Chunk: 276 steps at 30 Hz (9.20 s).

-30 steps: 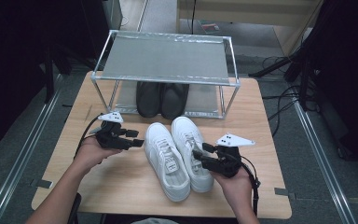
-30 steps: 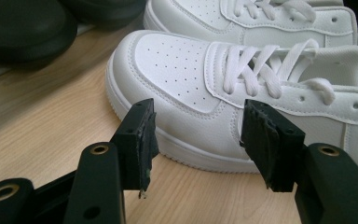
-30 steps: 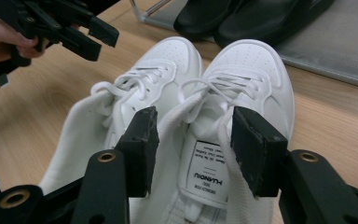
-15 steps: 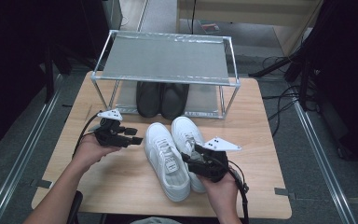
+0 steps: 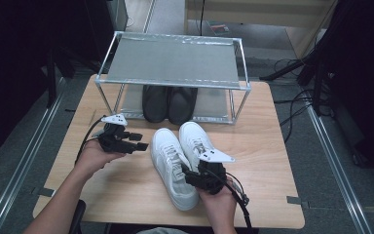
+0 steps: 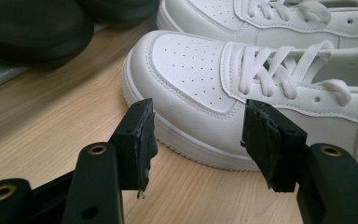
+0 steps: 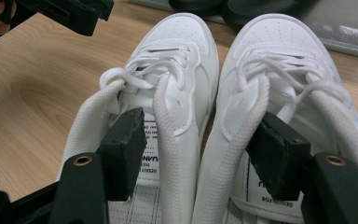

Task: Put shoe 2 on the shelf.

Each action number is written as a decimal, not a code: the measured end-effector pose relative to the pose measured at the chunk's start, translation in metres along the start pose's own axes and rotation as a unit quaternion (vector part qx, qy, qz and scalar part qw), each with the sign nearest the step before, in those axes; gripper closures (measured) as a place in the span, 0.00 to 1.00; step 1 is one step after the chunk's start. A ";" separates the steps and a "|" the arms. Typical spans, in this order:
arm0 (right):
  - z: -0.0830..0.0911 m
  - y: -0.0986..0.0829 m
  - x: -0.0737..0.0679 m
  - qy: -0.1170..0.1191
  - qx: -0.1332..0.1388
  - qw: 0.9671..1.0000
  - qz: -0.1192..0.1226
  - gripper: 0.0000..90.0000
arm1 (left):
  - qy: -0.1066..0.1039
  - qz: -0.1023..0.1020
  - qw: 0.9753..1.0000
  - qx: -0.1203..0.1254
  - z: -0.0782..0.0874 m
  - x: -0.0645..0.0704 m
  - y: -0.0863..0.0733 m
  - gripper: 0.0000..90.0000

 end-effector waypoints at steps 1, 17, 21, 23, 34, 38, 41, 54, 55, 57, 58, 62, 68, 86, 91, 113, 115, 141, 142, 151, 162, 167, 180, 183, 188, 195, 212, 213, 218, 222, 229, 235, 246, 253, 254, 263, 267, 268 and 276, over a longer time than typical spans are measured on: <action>0.000 -0.001 -0.001 -0.002 0.002 1.000 0.000 0.45 | 0.001 0.001 1.000 0.001 0.000 0.000 0.000 0.49; -0.008 -0.006 -0.003 -0.021 -0.024 0.999 0.031 0.66 | 0.000 0.004 1.000 0.006 0.004 -0.004 0.001 0.49; -0.005 -0.005 0.000 -0.012 -0.032 0.999 0.042 0.78 | 0.004 0.007 1.000 0.013 0.005 -0.005 0.002 0.49; -0.005 -0.005 0.001 -0.006 -0.033 0.999 0.042 0.80 | 0.006 0.007 1.000 0.022 0.007 -0.006 0.004 0.49; -0.004 -0.003 0.004 0.013 -0.039 0.999 0.023 0.84 | 0.011 0.008 1.000 0.026 0.009 -0.009 0.003 0.49; -0.003 -0.003 0.005 0.014 -0.037 0.999 0.022 0.84 | 0.011 0.010 1.000 0.027 0.010 -0.009 0.003 0.49; -0.002 -0.003 0.005 0.016 -0.037 0.999 0.024 0.85 | 0.014 0.011 0.999 0.028 0.010 -0.010 0.003 0.49; 0.013 -0.003 0.023 0.057 -0.054 0.995 0.056 0.85 | 0.018 0.009 0.999 0.029 0.014 -0.014 0.001 0.49; 0.015 -0.002 0.025 0.060 -0.056 0.995 0.062 0.85 | 0.020 0.009 0.999 0.029 0.014 -0.014 0.000 0.49; 0.018 -0.001 0.030 0.066 -0.058 0.994 0.072 0.85 | 0.022 0.009 0.999 0.029 0.016 -0.015 -0.002 0.49; 0.019 0.000 0.031 0.069 -0.058 0.993 0.075 0.85 | 0.024 0.011 0.999 0.031 0.017 -0.015 -0.003 0.49; 0.027 0.007 0.038 0.082 -0.048 0.991 0.095 0.85 | 0.031 0.014 0.999 0.036 0.023 -0.015 -0.007 0.49; 0.030 0.017 0.045 0.115 -0.037 0.987 0.102 0.85 | 0.040 0.020 0.998 0.044 0.032 -0.018 -0.015 0.46; 0.008 0.039 0.039 0.189 -0.042 0.971 0.140 0.85 | 0.064 0.030 0.996 0.050 0.050 -0.025 -0.038 0.42; 0.004 0.046 0.038 0.202 -0.039 0.968 0.143 0.85 | 0.072 0.030 0.996 0.050 0.053 -0.025 -0.042 0.41; 0.013 0.104 0.042 0.288 -0.006 0.934 0.210 0.85 | 0.090 0.040 0.993 0.062 0.070 -0.028 -0.058 0.41; 0.015 0.112 0.043 0.293 -0.005 0.930 0.220 0.85 | 0.093 0.040 0.993 0.065 0.071 -0.028 -0.059 0.41; 0.031 0.261 0.040 0.279 0.032 0.929 0.239 0.85 | 0.099 0.042 0.992 0.059 0.075 -0.026 -0.066 0.41; 0.030 0.267 0.044 0.270 0.031 0.934 0.233 0.85 | 0.097 0.041 0.993 0.057 0.075 -0.026 -0.066 0.41; 0.003 0.313 0.079 0.139 0.020 0.975 0.173 0.85 | 0.091 0.037 0.994 0.056 0.072 -0.023 -0.065 0.41; -0.033 0.335 0.115 0.033 0.018 0.997 0.068 0.86 | 0.069 0.025 0.996 0.048 0.063 -0.015 -0.062 0.41; -0.050 0.339 0.122 -0.013 0.010 0.999 0.038 0.86 | 0.056 0.009 0.998 0.036 0.053 -0.007 -0.059 0.41; -0.092 0.351 0.119 -0.166 -0.018 0.985 -0.045 0.85 | 0.039 -0.003 0.999 0.034 0.049 -0.002 -0.056 0.41; -0.098 0.350 0.118 -0.178 -0.017 0.981 -0.078 0.84 | 0.036 -0.008 0.999 0.032 0.048 0.000 -0.056 0.41; -0.106 0.344 0.116 -0.181 -0.018 0.979 -0.095 0.84 | 0.036 -0.009 0.999 0.031 0.044 0.001 -0.054 0.41; -0.111 0.340 0.103 -0.182 -0.019 0.978 -0.101 0.80 | 0.033 -0.015 0.999 0.024 0.039 0.003 -0.053 0.41; -0.104 0.331 0.097 -0.152 -0.013 0.987 -0.057 0.60 | 0.034 -0.021 0.999 0.018 0.037 0.004 -0.051 0.41; -0.102 0.331 0.097 -0.149 -0.013 0.987 -0.053 0.60 | 0.035 -0.022 0.999 0.018 0.037 0.003 -0.051 0.41; -0.096 0.327 0.096 -0.135 -0.014 0.991 -0.016 0.55 | 0.034 -0.019 0.999 0.013 0.036 0.002 -0.051 0.41; -0.086 0.326 0.093 -0.114 -0.009 0.993 -0.005 0.55 | 0.033 -0.018 0.999 0.014 0.034 0.002 -0.050 0.41; -0.079 0.310 0.094 -0.097 -0.011 0.995 0.036 0.52 | 0.036 -0.019 0.999 0.012 0.034 0.000 -0.049 0.41; -0.069 0.302 0.097 -0.067 -0.002 0.997 0.029 0.51 | 0.038 -0.022 0.999 0.010 0.031 -0.001 -0.047 0.41; -0.047 0.295 0.094 -0.016 0.017 0.999 0.039 0.51 | 0.034 -0.029 0.999 0.003 0.027 -0.001 -0.043 0.41; -0.028 0.289 0.094 -0.008 0.049 0.997 0.055 0.53 | 0.026 -0.022 0.999 0.000 0.023 -0.002 -0.039 0.41; -0.026 0.289 0.095 -0.008 0.051 0.997 0.056 0.53 | 0.027 -0.023 0.999 -0.004 0.022 -0.002 -0.038 0.41; -0.012 0.272 0.092 0.009 0.062 0.995 0.080 0.50 | 0.020 -0.015 1.000 0.000 0.019 -0.006 -0.031 0.41; -0.009 0.261 0.091 0.014 0.067 0.994 0.087 0.48 | 0.018 -0.008 1.000 0.003 0.018 -0.009 -0.027 0.41; -0.008 0.258 0.090 0.014 0.066 0.994 0.088 0.48 | 0.017 -0.007 1.000 0.003 0.017 -0.010 -0.026 0.41; 0.000 0.233 0.081 0.024 0.064 0.993 0.096 0.47 | 0.014 -0.010 1.000 0.004 0.010 -0.011 -0.017 0.41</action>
Point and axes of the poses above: each handheld gripper's, and its own axes: z roughly backward along the jaws, y roughly out of its top, x roughly to its right, the point moved 6 cm from there along -z, roughly forward along the jaws, and after that the axes turned 11 degrees about z, right-handed, at the moved point
